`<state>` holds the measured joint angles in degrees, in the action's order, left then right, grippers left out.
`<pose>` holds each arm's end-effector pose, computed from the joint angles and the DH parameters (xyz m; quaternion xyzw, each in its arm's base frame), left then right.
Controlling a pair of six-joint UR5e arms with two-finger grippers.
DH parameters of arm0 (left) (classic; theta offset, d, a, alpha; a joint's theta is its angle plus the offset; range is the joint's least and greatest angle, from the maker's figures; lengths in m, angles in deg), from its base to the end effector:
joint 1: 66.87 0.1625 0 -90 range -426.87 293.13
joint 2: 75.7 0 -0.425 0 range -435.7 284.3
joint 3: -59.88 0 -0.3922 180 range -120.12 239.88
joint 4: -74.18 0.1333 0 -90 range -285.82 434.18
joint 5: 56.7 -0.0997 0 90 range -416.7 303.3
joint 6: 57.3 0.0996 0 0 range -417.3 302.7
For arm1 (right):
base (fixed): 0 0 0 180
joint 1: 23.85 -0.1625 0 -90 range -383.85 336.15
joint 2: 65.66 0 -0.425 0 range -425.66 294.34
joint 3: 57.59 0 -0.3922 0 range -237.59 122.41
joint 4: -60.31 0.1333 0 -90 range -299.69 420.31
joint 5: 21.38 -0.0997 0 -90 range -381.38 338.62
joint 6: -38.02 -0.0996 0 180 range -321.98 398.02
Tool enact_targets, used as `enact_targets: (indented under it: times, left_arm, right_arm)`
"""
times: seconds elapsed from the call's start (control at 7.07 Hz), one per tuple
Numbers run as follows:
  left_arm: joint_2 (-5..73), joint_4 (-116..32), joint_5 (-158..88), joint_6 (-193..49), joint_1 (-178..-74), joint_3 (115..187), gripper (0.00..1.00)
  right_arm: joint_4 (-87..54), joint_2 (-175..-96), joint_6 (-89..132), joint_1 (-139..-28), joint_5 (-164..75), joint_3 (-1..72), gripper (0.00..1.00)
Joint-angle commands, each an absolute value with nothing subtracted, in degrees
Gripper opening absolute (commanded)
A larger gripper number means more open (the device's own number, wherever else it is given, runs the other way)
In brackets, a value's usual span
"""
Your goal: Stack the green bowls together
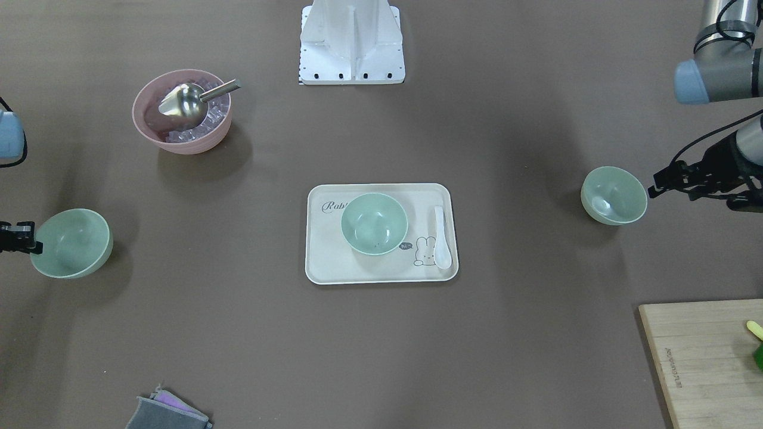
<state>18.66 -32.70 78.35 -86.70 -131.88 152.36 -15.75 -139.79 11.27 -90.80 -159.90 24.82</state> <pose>0.1717 -0.5172 0.5639 -0.0025 0.4202 0.0439 0.9064 -0.1894 -0.5949 0.5382 -0.0104 -0.4397 -0.0503 0.8967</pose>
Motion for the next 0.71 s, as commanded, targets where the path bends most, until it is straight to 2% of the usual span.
enact_targets:
  times: [0.0,0.14,0.28,0.42,0.57]
  left_arm:
    - [17.8,-33.0,75.7,-86.8,-127.8,152.0,0.88]
    - [17.8,-33.0,75.8,-86.9,-126.7,151.7,0.80]
    - [17.7,-33.0,75.8,-86.8,-126.2,151.3,0.61]
    - [17.7,-33.0,75.7,-86.7,-126.2,150.9,0.55]
    - [17.7,-33.0,75.7,-86.7,-126.2,150.8,0.40]
  right_arm:
    - [-15.8,-134.6,-2.9,-88.0,-163.7,29.4,0.00]
    - [-15.3,-132.2,-13.7,-83.9,-162.8,32.0,0.00]
    - [-15.2,-129.4,-20.4,-80.9,-161.7,33.1,0.00]
    - [-15.2,-127.8,-25.0,-78.4,-160.2,34.0,0.00]
    - [-15.2,-127.0,-26.3,-76.9,-158.6,33.9,0.00]
